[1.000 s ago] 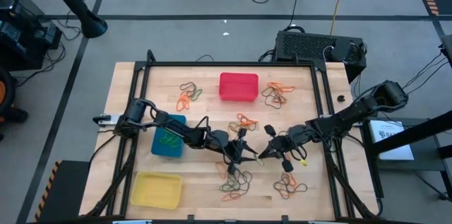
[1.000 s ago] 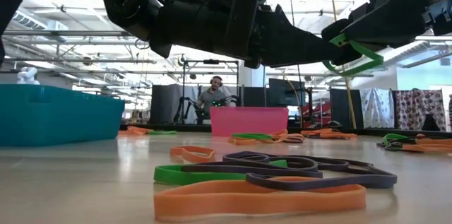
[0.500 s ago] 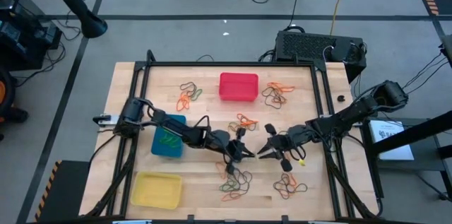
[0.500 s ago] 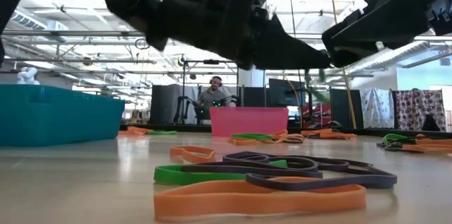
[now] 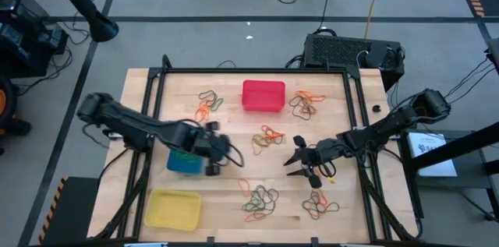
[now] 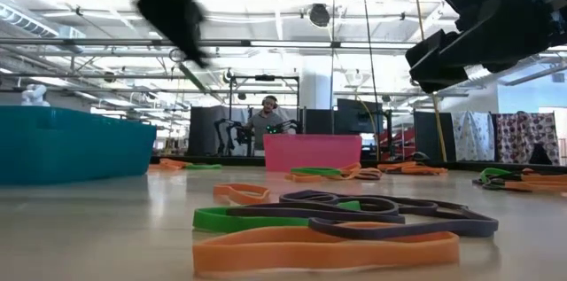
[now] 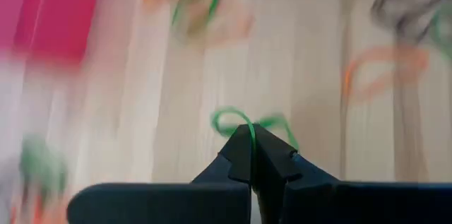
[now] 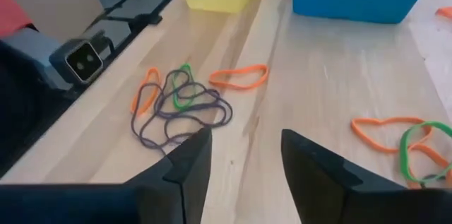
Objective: Sort rubber bands into baskets
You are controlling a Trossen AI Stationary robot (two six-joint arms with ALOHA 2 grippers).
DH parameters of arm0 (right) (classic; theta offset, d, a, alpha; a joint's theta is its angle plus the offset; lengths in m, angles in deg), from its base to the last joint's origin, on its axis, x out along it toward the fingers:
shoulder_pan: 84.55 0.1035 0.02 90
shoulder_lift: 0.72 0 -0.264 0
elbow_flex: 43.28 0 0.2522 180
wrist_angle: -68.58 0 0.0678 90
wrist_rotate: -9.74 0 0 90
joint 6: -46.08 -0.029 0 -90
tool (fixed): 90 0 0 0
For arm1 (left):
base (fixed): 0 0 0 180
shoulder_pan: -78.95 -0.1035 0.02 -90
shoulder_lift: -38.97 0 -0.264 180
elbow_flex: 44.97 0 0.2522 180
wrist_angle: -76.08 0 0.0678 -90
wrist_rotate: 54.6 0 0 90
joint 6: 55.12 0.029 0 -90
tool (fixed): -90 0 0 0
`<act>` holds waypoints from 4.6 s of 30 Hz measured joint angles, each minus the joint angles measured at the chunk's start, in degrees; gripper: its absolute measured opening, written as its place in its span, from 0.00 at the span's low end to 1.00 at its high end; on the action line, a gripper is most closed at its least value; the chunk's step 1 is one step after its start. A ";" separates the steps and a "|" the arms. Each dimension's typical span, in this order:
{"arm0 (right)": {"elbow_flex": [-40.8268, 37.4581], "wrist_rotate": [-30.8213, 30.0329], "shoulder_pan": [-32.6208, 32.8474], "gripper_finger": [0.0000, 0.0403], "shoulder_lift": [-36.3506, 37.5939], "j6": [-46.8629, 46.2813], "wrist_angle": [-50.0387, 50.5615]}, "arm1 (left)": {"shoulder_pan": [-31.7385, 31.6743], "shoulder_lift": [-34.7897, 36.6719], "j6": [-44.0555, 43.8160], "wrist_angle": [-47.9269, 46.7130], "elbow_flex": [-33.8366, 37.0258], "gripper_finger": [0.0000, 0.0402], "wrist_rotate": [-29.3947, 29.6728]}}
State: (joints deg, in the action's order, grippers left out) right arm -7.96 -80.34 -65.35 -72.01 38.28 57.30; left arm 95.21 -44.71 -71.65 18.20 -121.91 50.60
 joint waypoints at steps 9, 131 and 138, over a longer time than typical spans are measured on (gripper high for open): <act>-0.02 0.07 0.01 0.41 0.00 2.89 1.67 | 4.29 5.55 -26.20 -26.31 0.04 0.01 0.10; -0.02 -13.40 -0.09 0.41 -9.03 -3.34 -2.01 | 0.82 6.30 -24.58 -24.10 3.27 0.00 1.92; -0.02 -13.40 -0.09 0.41 -9.05 -4.17 -3.57 | 2.27 6.21 -29.66 -28.87 7.10 0.01 2.62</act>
State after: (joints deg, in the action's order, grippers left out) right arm -7.98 -93.74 -65.43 -81.05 34.11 53.73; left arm 97.48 -38.50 -101.31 -10.67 -114.81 53.22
